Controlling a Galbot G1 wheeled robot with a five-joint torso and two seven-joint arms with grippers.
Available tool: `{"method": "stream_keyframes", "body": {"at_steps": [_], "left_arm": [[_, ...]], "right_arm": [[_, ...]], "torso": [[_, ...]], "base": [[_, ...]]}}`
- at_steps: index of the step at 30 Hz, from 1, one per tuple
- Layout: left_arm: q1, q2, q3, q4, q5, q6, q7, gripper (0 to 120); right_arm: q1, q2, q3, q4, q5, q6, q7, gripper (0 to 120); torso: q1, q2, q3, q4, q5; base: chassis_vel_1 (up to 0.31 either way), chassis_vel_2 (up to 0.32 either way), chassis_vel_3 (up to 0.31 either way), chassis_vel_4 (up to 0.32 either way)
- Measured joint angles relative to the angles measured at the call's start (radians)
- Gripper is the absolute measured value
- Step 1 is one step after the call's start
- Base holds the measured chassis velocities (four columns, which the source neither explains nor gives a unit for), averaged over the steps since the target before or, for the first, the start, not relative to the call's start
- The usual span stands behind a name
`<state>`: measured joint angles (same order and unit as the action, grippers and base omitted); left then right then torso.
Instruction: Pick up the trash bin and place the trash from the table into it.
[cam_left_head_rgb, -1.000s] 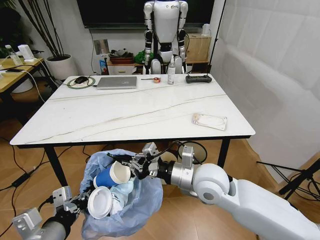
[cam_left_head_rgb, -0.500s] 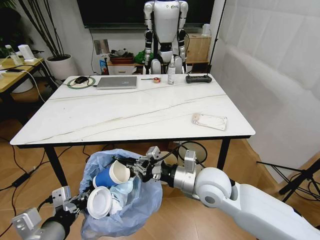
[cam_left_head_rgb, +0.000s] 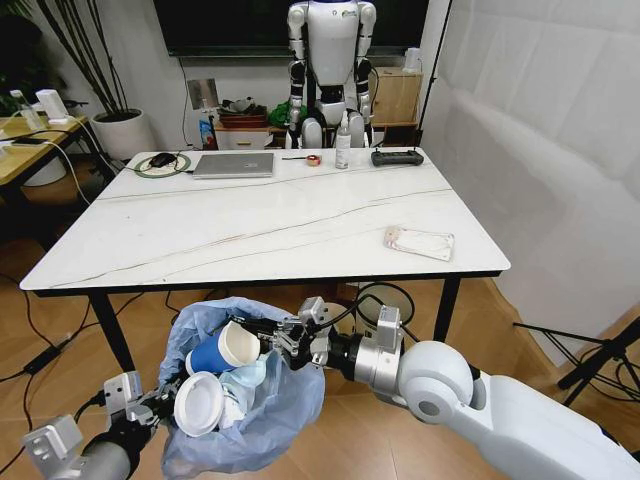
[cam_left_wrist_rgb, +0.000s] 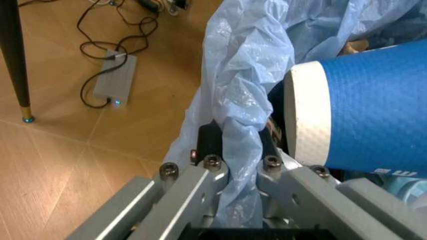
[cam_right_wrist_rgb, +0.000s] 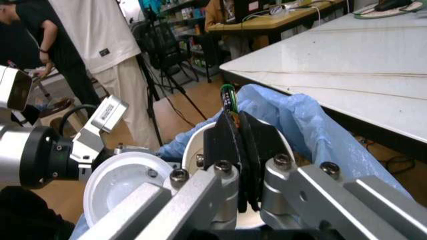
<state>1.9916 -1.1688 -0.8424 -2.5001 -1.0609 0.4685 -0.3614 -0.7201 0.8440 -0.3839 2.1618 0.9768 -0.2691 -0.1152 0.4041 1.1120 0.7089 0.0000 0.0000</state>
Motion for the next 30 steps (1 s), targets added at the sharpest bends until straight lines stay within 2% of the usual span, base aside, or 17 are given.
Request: {"method": "stream_keyframes", "body": {"at_steps": [8, 10, 11, 15, 16, 22, 23, 28, 30], "left_arm": [[-0.001, 0.000, 0.001, 0.000, -0.002, 0.000, 0.000, 0], [-0.002, 0.001, 0.001, 0.000, -0.003, 0.000, 0.000, 0], [-0.002, 0.001, 0.001, 0.000, -0.003, 0.000, 0.000, 0], [-0.005, 0.001, 0.002, 0.000, -0.004, 0.000, 0.000, 0], [-0.005, 0.001, 0.002, 0.000, -0.004, 0.000, 0.000, 0], [-0.004, 0.000, 0.003, 0.000, -0.004, 0.000, -0.001, 0], [-0.004, 0.000, 0.003, 0.000, -0.004, 0.000, -0.001, 0], [-0.002, -0.009, 0.012, 0.000, 0.005, 0.000, -0.001, 0], [-0.001, -0.009, 0.012, 0.000, 0.007, 0.000, 0.000, 0]], "right_arm": [[-0.010, -0.002, 0.008, 0.002, -0.011, 0.002, 0.003, 3], [-0.009, -0.003, 0.008, 0.003, -0.014, 0.005, 0.005, 14], [-0.009, -0.003, 0.008, 0.003, -0.014, 0.005, 0.005, 14], [-0.009, -0.003, 0.008, 0.003, -0.017, 0.010, 0.010, 30], [-0.009, -0.003, 0.008, 0.003, -0.017, 0.010, 0.010, 30], [-0.004, 0.010, 0.032, 0.009, -0.018, 0.011, 0.027, 57], [-0.004, 0.010, 0.032, 0.009, -0.018, 0.011, 0.027, 57], [0.038, 0.061, 0.123, -0.039, -0.033, 0.000, 0.089, 79], [0.042, 0.066, 0.137, -0.047, -0.037, -0.006, 0.097, 81]], "torso": [[0.000, 0.000, 0.000, -0.0001, 0.0000], [0.000, 0.000, 0.000, 0.0000, 0.0000], [0.000, 0.000, 0.000, 0.0000, 0.0000], [0.000, 0.000, 0.000, 0.0000, 0.0000], [0.000, 0.000, 0.000, 0.0000, 0.0000], [0.000, 0.000, 0.000, -0.0001, 0.0001], [0.000, 0.000, 0.000, -0.0001, 0.0001], [0.000, 0.000, 0.000, 0.0001, 0.0000], [0.000, 0.000, 0.000, 0.0001, 0.0000]], "base": [[0.000, 0.000, 0.000, 0.000], [0.000, 0.000, 0.000, 0.000], [0.000, 0.000, 0.000, 0.000], [0.000, 0.000, 0.000, 0.000], [0.000, 0.000, 0.000, 0.000], [0.000, 0.000, 0.000, 0.000], [0.000, 0.000, 0.000, 0.000], [0.000, 0.000, 0.000, 0.000], [0.000, 0.000, 0.000, 0.000]]}}
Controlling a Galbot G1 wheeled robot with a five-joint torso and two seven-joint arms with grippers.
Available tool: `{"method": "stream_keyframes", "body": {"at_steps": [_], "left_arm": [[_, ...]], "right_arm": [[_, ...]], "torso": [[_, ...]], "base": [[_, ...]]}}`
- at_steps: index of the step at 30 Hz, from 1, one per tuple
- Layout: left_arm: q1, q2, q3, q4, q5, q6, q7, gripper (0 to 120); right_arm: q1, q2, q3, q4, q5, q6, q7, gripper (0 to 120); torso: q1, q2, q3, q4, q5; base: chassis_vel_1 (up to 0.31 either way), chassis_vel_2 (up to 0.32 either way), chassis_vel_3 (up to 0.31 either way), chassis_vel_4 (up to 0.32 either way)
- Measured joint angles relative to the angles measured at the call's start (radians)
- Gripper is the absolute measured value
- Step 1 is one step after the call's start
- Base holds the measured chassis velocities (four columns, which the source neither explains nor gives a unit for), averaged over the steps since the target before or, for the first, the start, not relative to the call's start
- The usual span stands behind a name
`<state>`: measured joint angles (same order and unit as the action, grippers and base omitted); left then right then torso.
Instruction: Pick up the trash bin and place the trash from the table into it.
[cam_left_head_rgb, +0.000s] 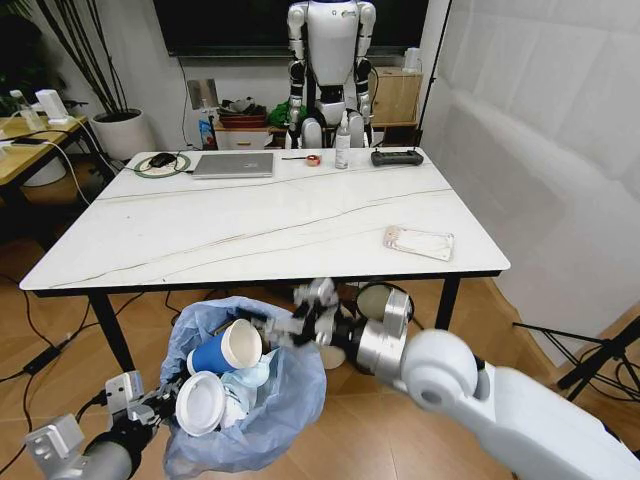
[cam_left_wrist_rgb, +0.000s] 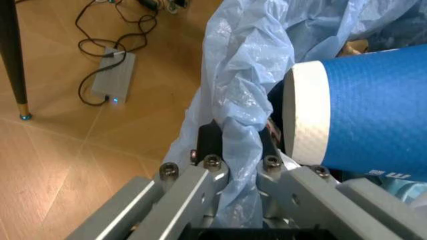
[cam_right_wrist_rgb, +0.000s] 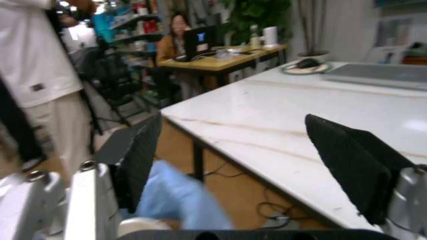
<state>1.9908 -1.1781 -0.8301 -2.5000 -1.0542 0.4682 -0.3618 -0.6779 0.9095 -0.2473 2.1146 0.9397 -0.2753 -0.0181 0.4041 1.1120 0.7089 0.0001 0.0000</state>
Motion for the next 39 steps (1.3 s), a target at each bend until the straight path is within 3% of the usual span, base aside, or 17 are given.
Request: {"method": "stream_keyframes", "body": {"at_steps": [5, 11, 18, 28, 39], "left_arm": [[0.002, 0.009, 0.000, 0.000, 0.003, 0.000, 0.003, 0], [-0.003, 0.011, 0.006, 0.000, 0.002, 0.000, 0.004, 0], [-0.002, 0.023, -0.002, 0.000, -0.005, 0.000, 0.005, 0], [-0.021, 0.029, 0.004, 0.000, -0.011, -0.001, 0.006, 0], [-0.038, 0.032, 0.011, 0.000, -0.021, -0.001, 0.007, 0]], "right_arm": [[0.030, 0.015, 0.114, -0.146, -0.080, -0.081, 0.087, 99], [0.064, 0.040, 0.176, -0.325, -0.234, -0.125, 0.132, 100], [0.087, 0.056, 0.252, -0.488, -0.271, -0.138, 0.089, 100], [-0.044, -0.085, 0.300, -0.430, -0.269, -0.104, 0.001, 100], [-0.078, -0.145, 0.354, -0.472, -0.411, -0.076, -0.061, 100]], "torso": [[0.000, 0.000, 0.000, -0.0002, 0.0001], [0.000, 0.000, 0.000, -0.0003, 0.0001], [0.000, 0.000, 0.000, 0.0002, 0.0003], [0.000, 0.000, 0.000, -0.0004, 0.0004], [0.000, 0.000, 0.000, -0.0001, 0.0003]], "base": [[0.000, 0.000, 0.000, 0.000], [0.000, 0.000, 0.000, 0.000], [0.000, 0.000, 0.000, 0.000], [0.000, 0.000, 0.000, 0.000], [0.000, 0.000, 0.000, 0.000]]}}
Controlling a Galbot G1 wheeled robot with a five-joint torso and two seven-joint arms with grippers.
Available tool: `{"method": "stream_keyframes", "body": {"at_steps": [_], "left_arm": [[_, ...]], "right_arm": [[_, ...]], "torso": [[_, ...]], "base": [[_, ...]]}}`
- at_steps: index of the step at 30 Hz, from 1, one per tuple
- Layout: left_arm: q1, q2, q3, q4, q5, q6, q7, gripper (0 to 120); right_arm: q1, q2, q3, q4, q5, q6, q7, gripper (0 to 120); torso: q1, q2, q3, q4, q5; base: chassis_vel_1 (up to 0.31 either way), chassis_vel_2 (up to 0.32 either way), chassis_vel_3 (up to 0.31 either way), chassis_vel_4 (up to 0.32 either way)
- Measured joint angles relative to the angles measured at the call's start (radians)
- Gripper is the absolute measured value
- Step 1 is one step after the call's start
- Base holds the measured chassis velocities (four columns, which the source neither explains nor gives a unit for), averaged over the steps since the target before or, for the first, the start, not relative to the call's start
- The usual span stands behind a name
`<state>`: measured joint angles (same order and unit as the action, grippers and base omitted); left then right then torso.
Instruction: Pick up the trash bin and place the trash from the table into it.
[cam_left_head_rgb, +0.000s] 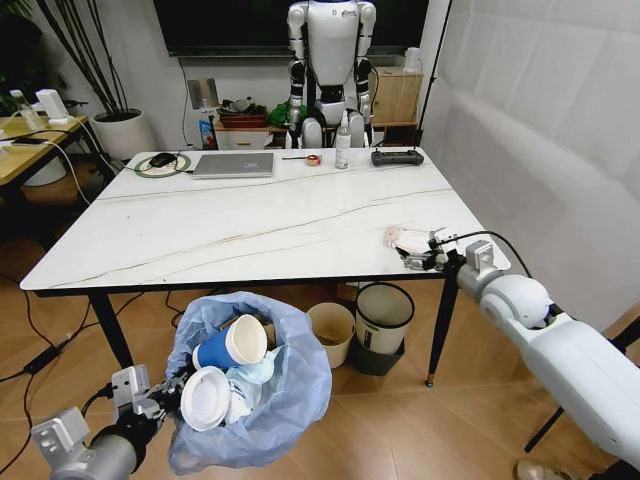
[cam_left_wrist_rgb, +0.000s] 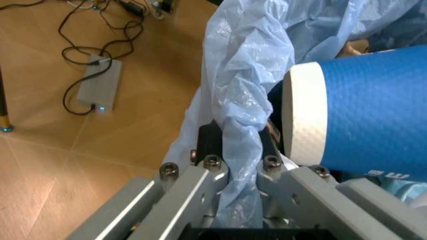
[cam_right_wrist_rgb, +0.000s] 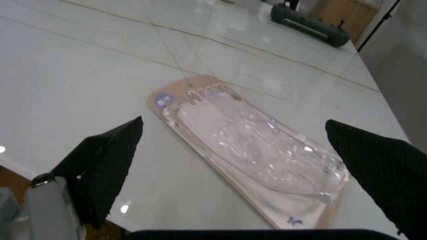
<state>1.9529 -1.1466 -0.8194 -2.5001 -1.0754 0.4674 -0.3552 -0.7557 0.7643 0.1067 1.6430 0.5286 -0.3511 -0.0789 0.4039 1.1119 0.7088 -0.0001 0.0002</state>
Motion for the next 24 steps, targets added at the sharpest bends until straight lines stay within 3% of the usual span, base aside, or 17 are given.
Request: {"method": "stream_keyframes", "body": {"at_steps": [12, 24], "left_arm": [[-0.014, 0.005, 0.002, 0.000, -0.012, 0.000, 0.000, 0], [-0.014, 0.004, 0.001, 0.000, -0.014, 0.000, -0.001, 0]], "right_arm": [[0.007, -0.042, 0.015, -0.142, -0.089, 0.071, -0.043, 100], [0.048, -0.005, -0.013, -0.194, -0.139, 0.113, -0.044, 100]], "torso": [[0.000, 0.000, 0.000, -0.0001, -0.0002], [0.000, 0.000, 0.000, 0.0001, -0.0002]], "base": [[0.000, 0.000, 0.000, 0.000], [0.000, 0.000, 0.000, 0.000]]}}
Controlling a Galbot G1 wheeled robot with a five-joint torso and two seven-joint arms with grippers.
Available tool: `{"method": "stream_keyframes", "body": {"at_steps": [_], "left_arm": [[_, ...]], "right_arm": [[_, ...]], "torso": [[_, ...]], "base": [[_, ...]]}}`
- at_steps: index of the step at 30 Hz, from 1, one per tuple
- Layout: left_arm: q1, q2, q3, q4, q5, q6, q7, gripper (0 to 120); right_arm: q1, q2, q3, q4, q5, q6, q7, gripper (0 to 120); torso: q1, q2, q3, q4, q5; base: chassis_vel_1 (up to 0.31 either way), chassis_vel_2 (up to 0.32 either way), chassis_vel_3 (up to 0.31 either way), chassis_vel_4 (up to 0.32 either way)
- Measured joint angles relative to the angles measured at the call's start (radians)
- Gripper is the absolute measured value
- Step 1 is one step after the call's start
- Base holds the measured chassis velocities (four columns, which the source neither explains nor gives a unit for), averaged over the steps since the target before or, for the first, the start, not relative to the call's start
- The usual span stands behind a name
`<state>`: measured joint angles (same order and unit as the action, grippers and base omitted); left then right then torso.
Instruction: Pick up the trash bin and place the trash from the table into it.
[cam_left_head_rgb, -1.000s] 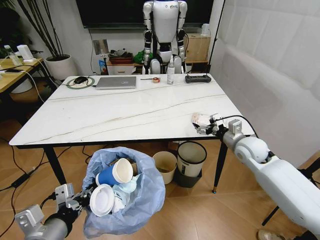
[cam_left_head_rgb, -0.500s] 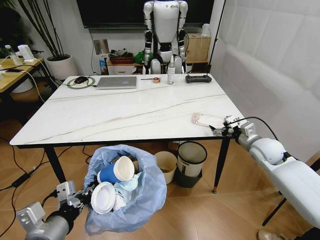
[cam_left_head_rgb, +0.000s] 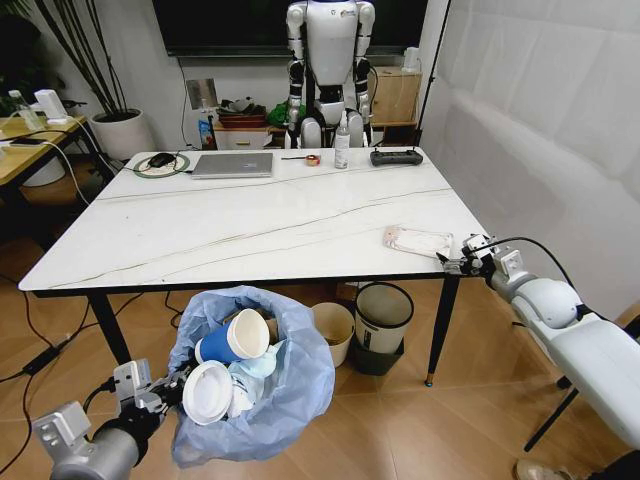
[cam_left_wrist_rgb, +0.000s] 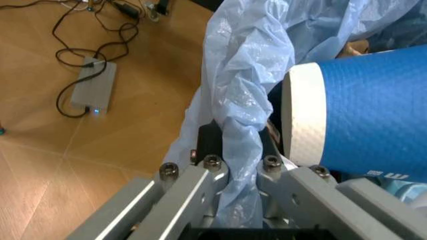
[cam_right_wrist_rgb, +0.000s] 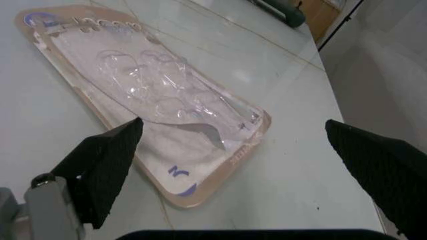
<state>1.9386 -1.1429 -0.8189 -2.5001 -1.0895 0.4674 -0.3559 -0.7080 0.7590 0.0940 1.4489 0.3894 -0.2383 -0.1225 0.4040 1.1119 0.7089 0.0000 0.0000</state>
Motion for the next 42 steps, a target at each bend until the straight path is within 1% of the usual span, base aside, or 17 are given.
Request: {"method": "stream_keyframes", "body": {"at_steps": [15, 27, 36, 37, 39, 40, 42], "left_arm": [[0.007, -0.008, -0.006, 0.000, 0.004, 0.000, -0.001, 0], [0.016, -0.013, -0.011, 0.000, 0.007, 0.000, -0.001, 0], [0.018, -0.015, -0.011, 0.000, 0.009, -0.001, 0.000, 0], [0.018, -0.015, -0.011, 0.000, 0.009, -0.001, 0.000, 0], [0.018, -0.015, -0.011, 0.000, 0.009, -0.002, 0.000, 0], [0.018, -0.015, -0.011, 0.000, 0.009, -0.002, 0.000, 0], [0.017, -0.016, -0.011, 0.000, 0.009, -0.002, 0.000, 0]], "right_arm": [[0.040, 0.029, -0.053, -0.049, -0.041, 0.052, 0.007, 100], [0.071, 0.051, -0.081, -0.081, -0.055, 0.064, 0.017, 100], [0.078, 0.052, -0.087, -0.082, -0.053, 0.067, 0.016, 100], [0.079, 0.052, -0.087, -0.082, -0.051, 0.067, 0.014, 98], [0.081, 0.051, -0.089, -0.082, -0.046, 0.068, 0.009, 88], [0.081, 0.051, -0.089, -0.082, -0.045, 0.068, 0.008, 88], [0.082, 0.049, -0.091, -0.082, -0.040, 0.068, 0.006, 77]], "torso": [[0.000, 0.000, 0.000, -0.0001, 0.0000], [0.000, 0.000, 0.000, -0.0001, 0.0000], [0.000, 0.000, 0.000, -0.0001, 0.0001], [0.000, 0.000, 0.000, -0.0001, 0.0001], [0.000, 0.000, 0.000, 0.0000, 0.0001], [0.000, 0.000, 0.000, 0.0000, 0.0001], [0.000, 0.000, 0.000, -0.0001, 0.0001]], "base": [[0.000, 0.000, 0.000, 0.000], [0.000, 0.000, 0.000, 0.000], [0.000, 0.000, 0.000, 0.000], [0.000, 0.000, 0.000, 0.000], [0.000, 0.000, 0.000, 0.000], [0.000, 0.000, 0.000, 0.000], [0.000, 0.000, 0.000, 0.000]]}}
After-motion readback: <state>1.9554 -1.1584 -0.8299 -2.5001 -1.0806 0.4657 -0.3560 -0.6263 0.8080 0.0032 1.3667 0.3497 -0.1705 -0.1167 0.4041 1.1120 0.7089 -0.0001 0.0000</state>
